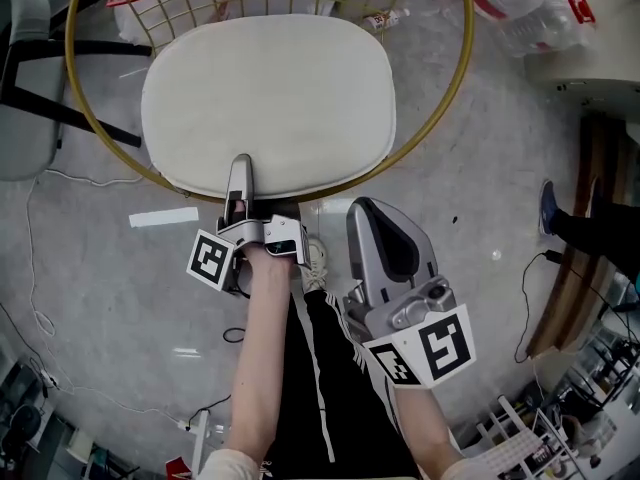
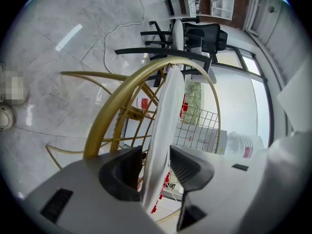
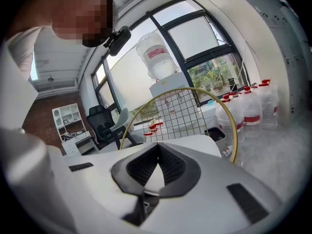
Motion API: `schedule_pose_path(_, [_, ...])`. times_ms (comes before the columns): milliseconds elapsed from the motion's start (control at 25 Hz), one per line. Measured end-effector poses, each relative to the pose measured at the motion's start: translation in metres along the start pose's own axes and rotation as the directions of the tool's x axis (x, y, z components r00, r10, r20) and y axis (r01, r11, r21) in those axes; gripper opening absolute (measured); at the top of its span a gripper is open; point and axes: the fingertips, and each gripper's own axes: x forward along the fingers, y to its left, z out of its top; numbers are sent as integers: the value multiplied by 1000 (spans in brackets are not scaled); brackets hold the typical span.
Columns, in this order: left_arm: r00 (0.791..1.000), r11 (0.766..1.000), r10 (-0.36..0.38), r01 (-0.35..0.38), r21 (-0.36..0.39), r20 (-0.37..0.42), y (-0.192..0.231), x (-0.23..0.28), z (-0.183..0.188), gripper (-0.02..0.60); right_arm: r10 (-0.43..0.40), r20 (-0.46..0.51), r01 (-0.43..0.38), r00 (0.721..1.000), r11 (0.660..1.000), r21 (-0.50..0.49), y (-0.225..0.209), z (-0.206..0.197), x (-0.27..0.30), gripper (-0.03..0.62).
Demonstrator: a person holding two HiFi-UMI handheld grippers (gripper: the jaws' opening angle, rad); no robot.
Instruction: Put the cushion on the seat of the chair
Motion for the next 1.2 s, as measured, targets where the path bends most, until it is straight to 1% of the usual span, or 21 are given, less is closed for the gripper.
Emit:
schedule_pose_path(240, [1000,1000,24,-24,-19,-1,8,-23,-5,166,10,-9,-10,1000,1000,3,9,-4,-10,14])
schedule_pose_path(480, [999,999,48,-48,7,-3,16,-43,-4,166,18,-11,-18,1000,1000,-2,16,-4,-17,14])
schedule_pose_path(800, [999,999,53,-53,-5,-9,21,-56,-1,166,10,-24,-10,1000,1000,20,19,-14,-24,14])
schedule_pose_path(960, [996,996,86,-86,-13,0,30,-69,1,166,14,-33,-13,999,1000,22,22,-18,-25,14])
schedule_pose_path(1040, [994,994,107,-107,-5,6,35,-78,4,166,18,-36,-17,999,1000,21,25,-18,-25,14])
schedule_pose_path(1200, [992,991,121,-122,55,18,33,-88,11,166,29,-31,-29,999,999,14,31,-14,-22,14])
